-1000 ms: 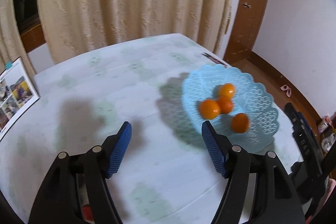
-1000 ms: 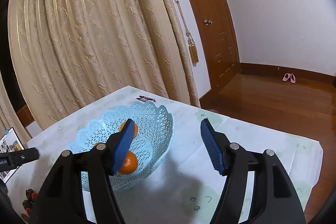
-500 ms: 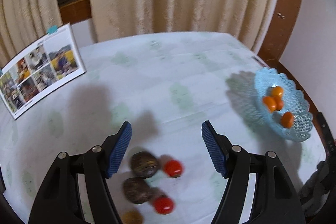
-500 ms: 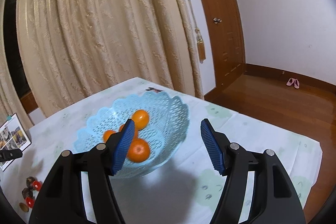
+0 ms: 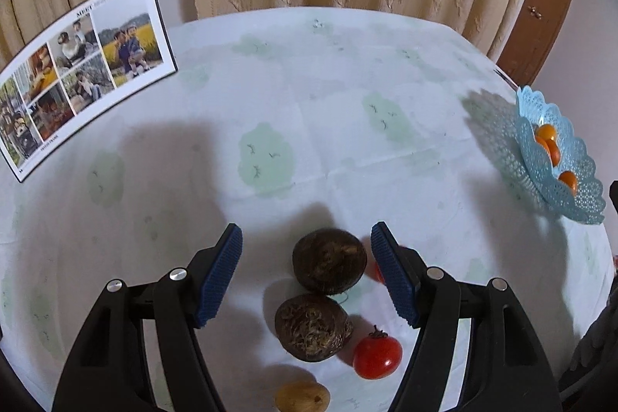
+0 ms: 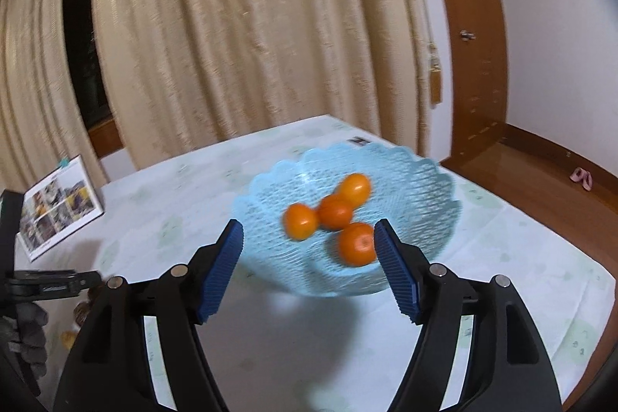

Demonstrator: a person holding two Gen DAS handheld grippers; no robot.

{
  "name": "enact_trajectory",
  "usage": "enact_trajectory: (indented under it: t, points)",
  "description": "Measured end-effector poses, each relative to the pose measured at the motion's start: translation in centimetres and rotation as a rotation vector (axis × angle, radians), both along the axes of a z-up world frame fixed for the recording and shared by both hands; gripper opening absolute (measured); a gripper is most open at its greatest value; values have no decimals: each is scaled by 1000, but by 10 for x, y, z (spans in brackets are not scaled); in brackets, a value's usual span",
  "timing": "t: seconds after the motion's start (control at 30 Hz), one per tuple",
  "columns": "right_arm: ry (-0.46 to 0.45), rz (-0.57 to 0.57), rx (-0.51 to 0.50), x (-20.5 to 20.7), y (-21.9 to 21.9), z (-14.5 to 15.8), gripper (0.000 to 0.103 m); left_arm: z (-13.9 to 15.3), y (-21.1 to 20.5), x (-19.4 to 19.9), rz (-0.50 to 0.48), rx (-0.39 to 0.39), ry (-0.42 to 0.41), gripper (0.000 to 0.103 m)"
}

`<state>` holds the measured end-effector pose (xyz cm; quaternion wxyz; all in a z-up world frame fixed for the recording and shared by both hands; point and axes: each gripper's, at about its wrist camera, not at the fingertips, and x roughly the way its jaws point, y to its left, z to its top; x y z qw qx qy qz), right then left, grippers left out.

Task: Organize fruits
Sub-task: 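Grasp a dark brown round fruit with the left tool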

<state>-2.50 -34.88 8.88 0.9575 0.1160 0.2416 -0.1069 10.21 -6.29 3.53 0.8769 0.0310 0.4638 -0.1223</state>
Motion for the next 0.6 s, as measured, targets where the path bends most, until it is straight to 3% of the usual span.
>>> enact_trajectory:
  t: [0.13, 0.43, 0.5, 0.6]
  points:
    - [26, 56, 22, 5, 14, -3, 72, -8, -1, 0, -16, -5, 16, 69]
    - [67, 130, 42, 18, 37, -8, 72, -20, -4, 0, -40, -8, 24, 57]
    - [71, 144, 42, 19, 41, -9, 72, -19, -5, -1, -47, -16, 19, 45]
    - [82, 175, 37, 21, 48, -9, 72, -19, -3, 0, -45, -31, 21, 44]
